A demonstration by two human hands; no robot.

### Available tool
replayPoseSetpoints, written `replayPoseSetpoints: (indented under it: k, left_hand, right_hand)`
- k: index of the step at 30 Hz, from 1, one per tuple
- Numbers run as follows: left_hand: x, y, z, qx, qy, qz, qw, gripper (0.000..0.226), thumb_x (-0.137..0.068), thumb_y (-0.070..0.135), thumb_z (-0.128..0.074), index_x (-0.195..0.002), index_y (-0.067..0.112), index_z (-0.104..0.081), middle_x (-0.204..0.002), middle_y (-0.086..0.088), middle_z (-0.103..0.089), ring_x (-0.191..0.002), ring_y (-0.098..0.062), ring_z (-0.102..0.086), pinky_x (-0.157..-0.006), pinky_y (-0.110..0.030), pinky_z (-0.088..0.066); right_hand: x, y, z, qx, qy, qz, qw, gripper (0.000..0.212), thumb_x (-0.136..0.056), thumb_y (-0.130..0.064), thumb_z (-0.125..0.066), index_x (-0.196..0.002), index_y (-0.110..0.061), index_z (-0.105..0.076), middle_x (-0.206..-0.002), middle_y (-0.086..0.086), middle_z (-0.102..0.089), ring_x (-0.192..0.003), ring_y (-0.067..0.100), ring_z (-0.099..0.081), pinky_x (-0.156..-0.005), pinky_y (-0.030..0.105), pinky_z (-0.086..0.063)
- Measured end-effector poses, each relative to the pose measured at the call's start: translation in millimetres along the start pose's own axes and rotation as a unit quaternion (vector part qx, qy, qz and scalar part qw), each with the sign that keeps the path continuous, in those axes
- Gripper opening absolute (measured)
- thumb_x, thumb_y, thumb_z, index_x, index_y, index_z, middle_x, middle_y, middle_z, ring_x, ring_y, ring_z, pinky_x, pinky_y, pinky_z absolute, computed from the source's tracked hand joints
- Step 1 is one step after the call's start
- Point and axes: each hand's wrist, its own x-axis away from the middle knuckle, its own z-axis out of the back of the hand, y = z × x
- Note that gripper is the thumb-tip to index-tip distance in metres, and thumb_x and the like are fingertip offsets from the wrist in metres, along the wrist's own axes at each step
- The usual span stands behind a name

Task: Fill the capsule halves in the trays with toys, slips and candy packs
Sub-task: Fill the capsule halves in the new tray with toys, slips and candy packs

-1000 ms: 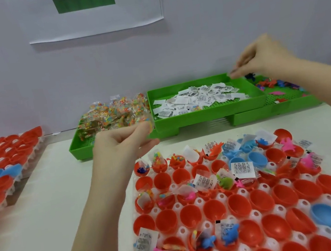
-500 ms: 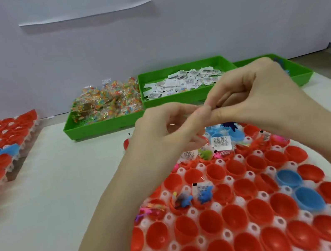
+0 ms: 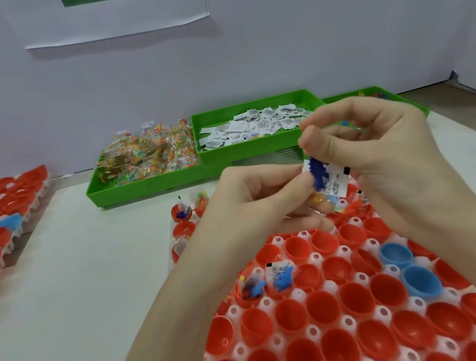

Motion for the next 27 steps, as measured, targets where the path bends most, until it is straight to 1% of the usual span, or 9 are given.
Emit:
replayPoseSetpoints:
  k: [5,9,14,18,20,22,23,25,27]
  left_hand:
    - [0,-4,3,0.017,-0.015,0.000,1.000,0.019,-0.083,0.020,-0.052,-0.088,0.015,-0.069,-0.066,-0.002,-0.071,-0.065,-0.010,-0.069,-0.060,-0.012,-0.051]
    - [1,-1,4,0.026,-0.036,-0.021,0.999,0.019,-0.077,0.027,-0.053,-0.071,0.022,-0.071,-0.066,0.002,-0.070,-0.066,-0.012,-0.070,-0.061,-0.013,-0.052]
    - [-2,-6,1,-0.091,0.008,-0.060,0.994,0.014,-0.086,0.007,-0.057,-0.082,0.012,-0.070,-0.068,-0.001,-0.070,-0.062,-0.012,-0.069,-0.061,-0.018,-0.055]
    - [-3,-11,5,-0.241,0.001,-0.071,0.968,0.015,-0.087,0.008,-0.058,-0.090,0.000,-0.070,-0.075,-0.017,-0.069,-0.065,-0.012,-0.069,-0.069,-0.038,-0.057]
    - [-4,-15,8,-0.308,-0.024,-0.062,0.949,0.014,-0.086,0.009,-0.060,-0.091,0.001,-0.071,-0.070,-0.011,-0.069,-0.060,-0.009,-0.066,-0.064,-0.032,-0.054]
    - [-3,-18,8,-0.336,-0.061,-0.041,0.939,0.013,-0.085,0.008,-0.062,-0.089,0.000,-0.071,-0.059,-0.001,-0.064,-0.051,-0.003,-0.058,-0.052,-0.016,-0.045]
    - [-4,-19,7,-0.338,-0.080,-0.028,0.938,0.014,-0.085,0.008,-0.063,-0.089,-0.002,-0.071,-0.059,0.000,-0.064,-0.051,-0.003,-0.058,-0.053,-0.013,-0.044]
    - [-4,-21,6,-0.344,-0.103,0.001,0.933,0.016,-0.084,0.011,-0.065,-0.094,0.002,-0.072,-0.074,-0.009,-0.071,-0.065,-0.009,-0.065,-0.068,-0.024,-0.052]
    - [-4,-22,8,-0.349,-0.103,0.028,0.931,0.018,-0.081,0.017,-0.068,-0.094,0.005,-0.073,-0.084,-0.009,-0.073,-0.076,-0.011,-0.067,-0.079,-0.032,-0.053]
  right_hand:
    - [6,2,-4,0.081,0.028,0.068,0.994,0.016,-0.053,-0.027,-0.072,-0.066,-0.022,-0.065,-0.062,-0.013,-0.066,-0.058,-0.002,-0.063,-0.055,0.009,-0.047]
    - [5,4,-6,0.129,0.055,0.091,0.986,0.016,-0.055,-0.027,-0.072,-0.067,-0.022,-0.064,-0.080,0.000,-0.063,-0.063,0.002,-0.064,-0.059,0.010,-0.048]
    - [8,12,-5,0.192,0.042,0.097,0.976,0.016,-0.058,-0.033,-0.070,-0.072,-0.025,-0.066,-0.088,-0.004,-0.058,-0.077,0.004,-0.062,-0.068,0.013,-0.050]
    - [14,13,9,0.274,-0.022,0.022,0.961,0.017,-0.060,-0.047,-0.062,-0.073,-0.038,-0.068,-0.082,-0.013,-0.068,-0.083,0.000,-0.063,-0.073,0.020,-0.051]
    - [20,14,17,0.272,-0.085,-0.038,0.958,0.007,-0.066,-0.037,-0.067,-0.073,-0.039,-0.070,-0.076,-0.015,-0.072,-0.073,0.001,-0.066,-0.070,0.021,-0.054]
    - [27,18,22,0.267,-0.113,-0.070,0.954,0.022,-0.073,-0.014,-0.070,-0.073,-0.036,-0.071,-0.073,-0.017,-0.071,-0.067,0.006,-0.068,-0.064,0.018,-0.054]
    - [30,21,24,0.263,-0.115,-0.084,0.954,0.028,-0.075,-0.006,-0.069,-0.074,-0.034,-0.071,-0.071,-0.017,-0.071,-0.065,0.008,-0.068,-0.061,0.015,-0.053]
    - [32,24,25,0.266,-0.112,-0.110,0.951,0.029,-0.074,0.001,-0.069,-0.076,-0.028,-0.072,-0.069,-0.013,-0.071,-0.061,0.011,-0.068,-0.057,0.012,-0.052]
    - [32,27,25,0.274,-0.115,-0.126,0.946,0.025,-0.074,0.002,-0.069,-0.075,-0.023,-0.073,-0.064,-0.004,-0.071,-0.053,0.009,-0.065,-0.056,0.013,-0.051]
